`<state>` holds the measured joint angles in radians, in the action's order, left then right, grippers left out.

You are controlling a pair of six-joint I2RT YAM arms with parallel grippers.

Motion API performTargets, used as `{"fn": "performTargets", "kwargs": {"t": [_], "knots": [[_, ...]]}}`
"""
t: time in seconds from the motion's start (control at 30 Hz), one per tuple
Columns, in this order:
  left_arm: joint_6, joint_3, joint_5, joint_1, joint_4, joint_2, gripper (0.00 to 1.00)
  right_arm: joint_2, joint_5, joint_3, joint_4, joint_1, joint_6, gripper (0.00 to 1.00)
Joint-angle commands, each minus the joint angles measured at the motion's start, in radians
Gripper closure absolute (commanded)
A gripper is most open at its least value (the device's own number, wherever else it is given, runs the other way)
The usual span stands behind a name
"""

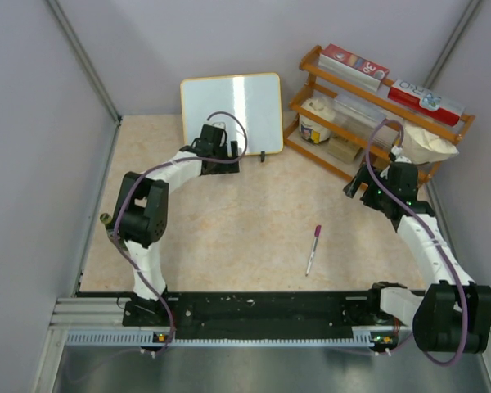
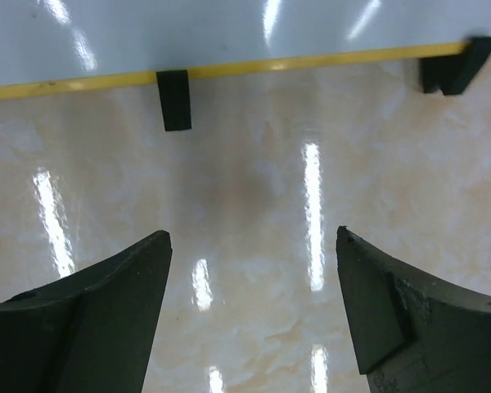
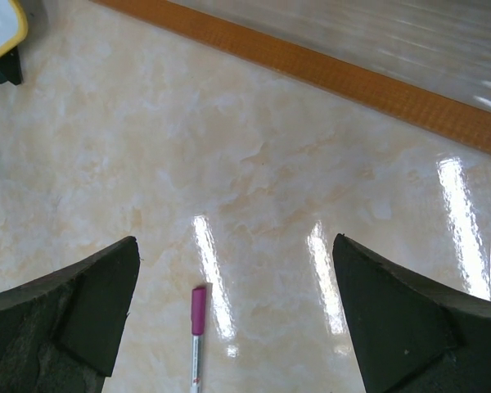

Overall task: Write a sentence on the whiteboard
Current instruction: Move the whiteboard to the center of the board.

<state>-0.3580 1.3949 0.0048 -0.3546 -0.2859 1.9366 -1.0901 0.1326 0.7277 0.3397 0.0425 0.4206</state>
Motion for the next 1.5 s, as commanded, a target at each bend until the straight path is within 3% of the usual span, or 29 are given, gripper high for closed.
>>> {"fn": "performTargets", "kwargs": {"t": [0.0, 0.37, 0.53, 0.77, 1.0, 1.13, 1.47], "knots": [[0.005, 0.114, -0.106, 0.011, -0.042, 0.094, 0.16, -0.014, 0.024, 0.015, -0.076, 0.005, 0.012, 0.01], [0.033, 0.285, -0.16, 0.022, -0.105, 0.275, 0.24, -0.091, 0.033, 0.038, -0.097, 0.005, 0.004, 0.01], [0.028, 0.317, -0.16, 0.039, -0.096, 0.285, 0.36, -0.116, 0.038, 0.042, -0.111, 0.005, 0.006, 0.01], [0.062, 0.355, -0.118, 0.063, -0.096, 0.298, 0.6, -0.145, 0.071, 0.047, -0.131, 0.005, 0.009, 0.01], [0.1, 0.375, -0.105, 0.063, -0.137, 0.298, 1.0, -0.148, 0.105, 0.044, -0.139, 0.005, 0.01, 0.01], [0.099, 0.323, -0.088, 0.063, -0.154, 0.257, 1.0, -0.137, 0.148, 0.035, -0.14, 0.005, -0.011, 0.01], [0.042, 0.02, -0.078, 0.048, -0.134, 0.055, 1.0, -0.091, 0.194, -0.004, -0.13, 0.005, -0.026, 0.01]]}}
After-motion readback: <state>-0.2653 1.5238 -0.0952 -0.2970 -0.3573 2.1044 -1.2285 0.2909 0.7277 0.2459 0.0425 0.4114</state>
